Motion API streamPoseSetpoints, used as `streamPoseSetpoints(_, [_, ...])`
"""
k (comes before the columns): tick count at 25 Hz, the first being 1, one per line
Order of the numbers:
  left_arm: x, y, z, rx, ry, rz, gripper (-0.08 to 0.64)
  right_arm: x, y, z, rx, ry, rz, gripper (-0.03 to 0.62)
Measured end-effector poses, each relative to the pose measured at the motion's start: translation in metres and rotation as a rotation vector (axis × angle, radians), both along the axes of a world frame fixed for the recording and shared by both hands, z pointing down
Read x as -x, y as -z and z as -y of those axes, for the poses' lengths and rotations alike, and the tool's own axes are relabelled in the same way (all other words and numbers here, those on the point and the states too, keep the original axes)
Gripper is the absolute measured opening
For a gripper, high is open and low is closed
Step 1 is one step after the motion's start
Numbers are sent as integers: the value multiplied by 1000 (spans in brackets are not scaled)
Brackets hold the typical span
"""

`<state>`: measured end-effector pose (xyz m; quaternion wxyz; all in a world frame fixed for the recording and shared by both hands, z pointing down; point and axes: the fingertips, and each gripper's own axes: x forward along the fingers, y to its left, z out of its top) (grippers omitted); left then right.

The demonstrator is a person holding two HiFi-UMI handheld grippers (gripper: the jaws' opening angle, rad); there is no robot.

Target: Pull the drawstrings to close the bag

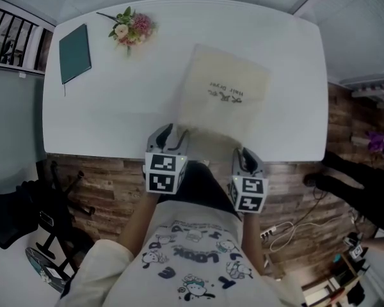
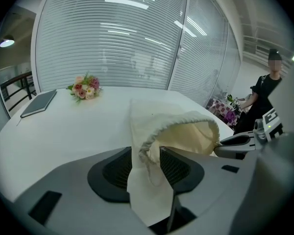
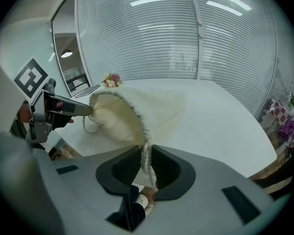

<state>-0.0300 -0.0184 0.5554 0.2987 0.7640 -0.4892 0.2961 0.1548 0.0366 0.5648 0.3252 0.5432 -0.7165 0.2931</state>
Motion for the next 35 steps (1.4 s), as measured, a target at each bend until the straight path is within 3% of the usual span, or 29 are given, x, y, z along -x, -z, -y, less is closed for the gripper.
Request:
streamPoseSetpoints(7, [-1, -22, -4, 116, 3, -12, 198, 0, -3, 0, 23, -8, -19, 67])
streamPoseSetpoints(10, [2, -23, -5, 129, 4, -2, 111, 0, -2, -1, 28, -2, -38, 64])
streamPoseSetpoints(14, [6, -26, -6, 150, -29, 31, 87, 0, -3, -1, 34, 2, -63, 63])
streamPoseSetpoints(19, [3, -22, -9, 164, -124, 29, 86, 0, -2, -3, 36, 39, -112, 61])
streamPoseSetpoints(30, [-3, -17, -21, 210, -478, 66, 63, -3, 3, -2, 49, 132, -151, 60])
streamPoseSetpoints(35, [-5, -16, -19, 198, -480, 87, 57, -2, 3, -3, 50, 161, -179, 60])
